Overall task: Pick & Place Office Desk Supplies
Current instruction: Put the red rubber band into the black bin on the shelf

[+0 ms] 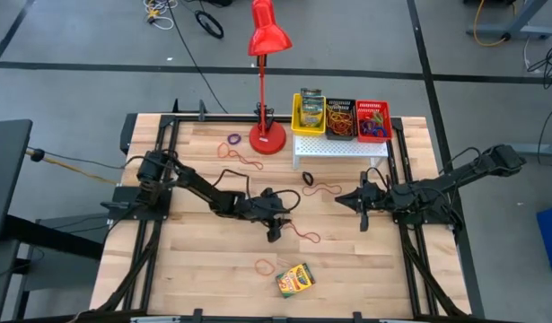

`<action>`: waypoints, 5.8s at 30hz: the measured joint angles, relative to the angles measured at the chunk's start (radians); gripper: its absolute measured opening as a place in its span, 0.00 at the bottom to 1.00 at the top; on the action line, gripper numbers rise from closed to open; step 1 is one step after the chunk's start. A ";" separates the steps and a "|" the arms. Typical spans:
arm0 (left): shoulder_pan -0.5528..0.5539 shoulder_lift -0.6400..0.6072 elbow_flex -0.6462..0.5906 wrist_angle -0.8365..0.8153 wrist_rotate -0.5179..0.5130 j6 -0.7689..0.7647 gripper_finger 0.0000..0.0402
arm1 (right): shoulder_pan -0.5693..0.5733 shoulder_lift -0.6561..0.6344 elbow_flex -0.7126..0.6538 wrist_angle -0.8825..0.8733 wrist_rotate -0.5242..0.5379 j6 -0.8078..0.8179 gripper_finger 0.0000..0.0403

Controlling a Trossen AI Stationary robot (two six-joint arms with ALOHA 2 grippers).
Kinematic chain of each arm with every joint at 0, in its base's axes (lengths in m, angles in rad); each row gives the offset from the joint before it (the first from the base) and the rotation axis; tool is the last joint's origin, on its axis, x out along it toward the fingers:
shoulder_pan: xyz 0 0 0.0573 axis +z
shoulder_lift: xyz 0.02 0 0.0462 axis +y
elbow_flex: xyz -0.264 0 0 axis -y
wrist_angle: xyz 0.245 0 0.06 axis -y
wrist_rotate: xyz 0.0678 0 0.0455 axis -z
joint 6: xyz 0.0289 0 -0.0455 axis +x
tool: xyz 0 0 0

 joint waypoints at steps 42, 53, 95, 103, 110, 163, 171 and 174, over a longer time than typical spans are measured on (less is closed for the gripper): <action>-0.016 0.052 0.180 -0.343 0.084 0.058 0.46 | -0.002 0.000 0.000 -0.009 0.026 0.001 0.02; -0.016 0.037 0.179 -0.377 0.097 0.085 0.13 | -0.002 0.000 0.000 -0.018 0.026 0.005 0.02; -0.086 -0.171 -0.055 -0.102 -0.116 0.177 0.01 | -0.002 0.033 0.000 -0.035 -0.033 0.028 0.02; -0.079 -0.172 -0.069 0.003 -0.087 0.200 0.01 | 0.022 0.240 0.001 0.114 -0.032 0.064 0.02; -0.080 -0.172 -0.069 0.012 -0.088 0.210 0.01 | 0.069 0.456 0.001 0.337 -0.002 0.067 0.03; -0.127 -0.169 -0.222 0.181 -0.092 0.035 0.16 | 0.076 1.175 0.659 -0.199 -0.055 0.163 0.40; -0.126 -0.169 -0.222 0.194 -0.092 0.034 0.16 | 0.064 1.176 0.658 -0.202 -0.059 0.164 0.28; -0.125 -0.169 -0.222 0.192 -0.091 0.087 0.16 | 0.064 1.176 0.657 -0.202 -0.053 0.148 0.18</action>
